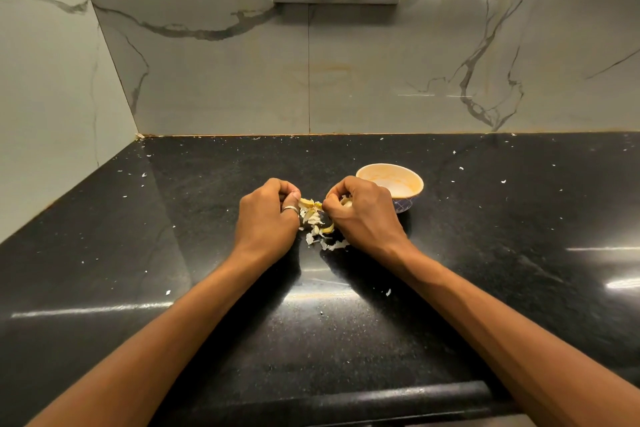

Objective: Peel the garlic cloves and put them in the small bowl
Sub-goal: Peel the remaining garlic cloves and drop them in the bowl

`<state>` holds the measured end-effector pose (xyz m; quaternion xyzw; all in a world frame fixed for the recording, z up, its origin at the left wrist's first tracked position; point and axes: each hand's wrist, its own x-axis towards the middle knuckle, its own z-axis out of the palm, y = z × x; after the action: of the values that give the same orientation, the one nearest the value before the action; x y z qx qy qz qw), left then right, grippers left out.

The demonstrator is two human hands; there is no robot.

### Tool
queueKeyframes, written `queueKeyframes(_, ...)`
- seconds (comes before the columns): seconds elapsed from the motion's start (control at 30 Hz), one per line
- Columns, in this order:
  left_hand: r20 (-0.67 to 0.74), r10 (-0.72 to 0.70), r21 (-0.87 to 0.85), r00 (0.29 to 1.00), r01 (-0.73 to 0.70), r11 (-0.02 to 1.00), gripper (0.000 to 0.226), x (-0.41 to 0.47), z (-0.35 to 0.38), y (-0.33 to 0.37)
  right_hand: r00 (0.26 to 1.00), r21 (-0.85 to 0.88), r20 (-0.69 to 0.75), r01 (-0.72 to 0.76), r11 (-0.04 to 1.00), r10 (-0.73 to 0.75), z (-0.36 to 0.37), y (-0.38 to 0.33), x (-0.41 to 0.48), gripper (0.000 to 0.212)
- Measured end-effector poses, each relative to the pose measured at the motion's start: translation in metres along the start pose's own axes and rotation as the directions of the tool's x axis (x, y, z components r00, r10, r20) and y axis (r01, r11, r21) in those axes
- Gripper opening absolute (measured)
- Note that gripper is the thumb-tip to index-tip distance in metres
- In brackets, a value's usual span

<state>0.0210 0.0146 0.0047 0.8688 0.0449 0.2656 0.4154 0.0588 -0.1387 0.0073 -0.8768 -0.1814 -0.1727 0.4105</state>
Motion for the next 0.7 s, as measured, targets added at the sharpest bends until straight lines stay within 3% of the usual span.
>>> queueKeyframes(0.3, -0.050, -0.117, 0.033, 0.992, 0.119, 0.992, 0.009, 0.003, -0.003, -0.004, 0.999, 0.044, 0.024, -0.045, 0.998, 0.044, 0.000, 0.003, 0.002, 0.017)
queueKeyframes(0.53, -0.021, -0.011, -0.012, 1.000, 0.010, 1.000, 0.014, 0.000, -0.004, 0.000, 0.991, 0.177, 0.082, -0.117, 0.977, 0.104, -0.004, -0.004, 0.001, 0.034)
queueKeyframes(0.7, -0.005, 0.202, -0.029, 0.979, -0.202, 0.979, 0.010, -0.006, -0.002, 0.006, 0.964, 0.431, 0.199, -0.247, 0.868, 0.175, -0.008, -0.008, 0.002, 0.042)
